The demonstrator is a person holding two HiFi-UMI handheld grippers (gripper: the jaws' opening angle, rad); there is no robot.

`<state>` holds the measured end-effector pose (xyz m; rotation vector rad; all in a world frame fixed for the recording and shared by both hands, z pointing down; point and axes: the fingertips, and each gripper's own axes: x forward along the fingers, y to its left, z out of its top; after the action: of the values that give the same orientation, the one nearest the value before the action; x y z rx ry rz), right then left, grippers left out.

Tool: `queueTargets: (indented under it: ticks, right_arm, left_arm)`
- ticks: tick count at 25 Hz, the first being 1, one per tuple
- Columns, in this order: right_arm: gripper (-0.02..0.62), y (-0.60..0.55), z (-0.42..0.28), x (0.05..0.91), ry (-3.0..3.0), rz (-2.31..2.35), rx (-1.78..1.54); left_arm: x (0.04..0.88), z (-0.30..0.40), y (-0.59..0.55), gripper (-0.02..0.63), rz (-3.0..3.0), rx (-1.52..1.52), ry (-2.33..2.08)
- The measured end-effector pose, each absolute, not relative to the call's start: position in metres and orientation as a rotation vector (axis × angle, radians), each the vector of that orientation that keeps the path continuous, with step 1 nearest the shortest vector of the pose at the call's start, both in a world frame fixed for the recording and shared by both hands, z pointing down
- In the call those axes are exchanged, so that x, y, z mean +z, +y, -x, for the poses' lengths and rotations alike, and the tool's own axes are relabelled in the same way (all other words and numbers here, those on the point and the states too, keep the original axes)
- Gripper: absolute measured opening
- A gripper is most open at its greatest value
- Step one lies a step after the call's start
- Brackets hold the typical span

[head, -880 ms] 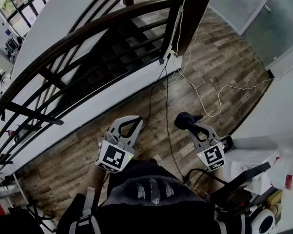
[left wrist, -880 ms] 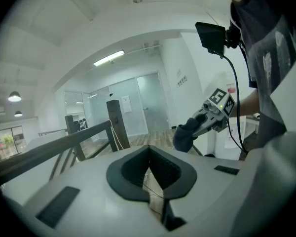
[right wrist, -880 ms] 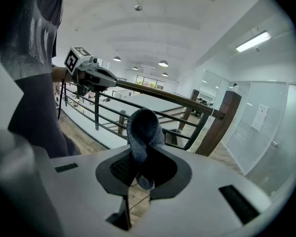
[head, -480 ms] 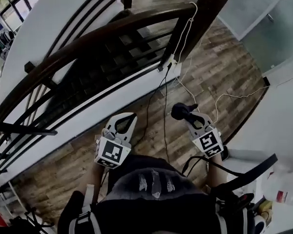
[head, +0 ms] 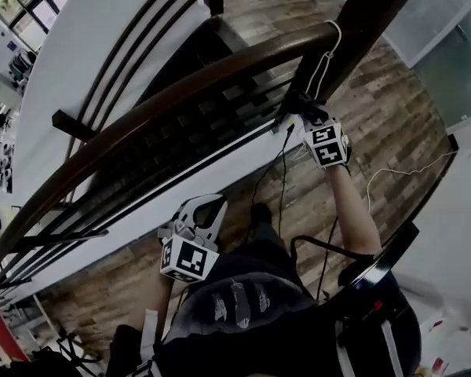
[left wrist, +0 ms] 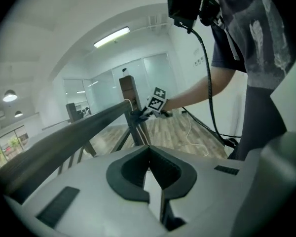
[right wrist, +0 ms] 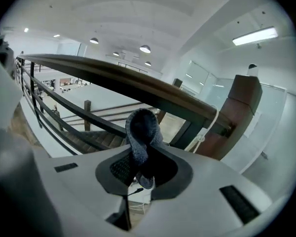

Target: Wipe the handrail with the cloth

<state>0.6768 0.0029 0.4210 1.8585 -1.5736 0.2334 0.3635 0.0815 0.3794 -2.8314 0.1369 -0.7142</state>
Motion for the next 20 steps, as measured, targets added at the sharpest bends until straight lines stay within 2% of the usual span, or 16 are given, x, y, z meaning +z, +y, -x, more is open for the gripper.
queueTargets:
  ticks: [4,8,13,20]
  right_arm:
    - [0.041,-0.074,-0.78,0.471,-1.498,-1.776,0.265]
    - [0.041,-0.124,-0.819,0.495,-1.518,-1.791,0.278]
    - [0.04,-0.138,-0.791,0.513,-1.646,-1.786,0.392]
    - [0.04,-0.147,-0.686,0.53,-1.821,-1.666,0.446]
  left_arm:
    - [0.399,-0.399,0.062,0.008,2.851,-0.873,0.359]
    - [0.394,-0.398,0.042,0.008,2.795,-0.996,0.543]
    - [0.402,-0.387,0.037,0.008,2.798,-1.071,0.674]
    - [0.407,-0.354,0.027,0.008,2.805,-1.058,0.793]
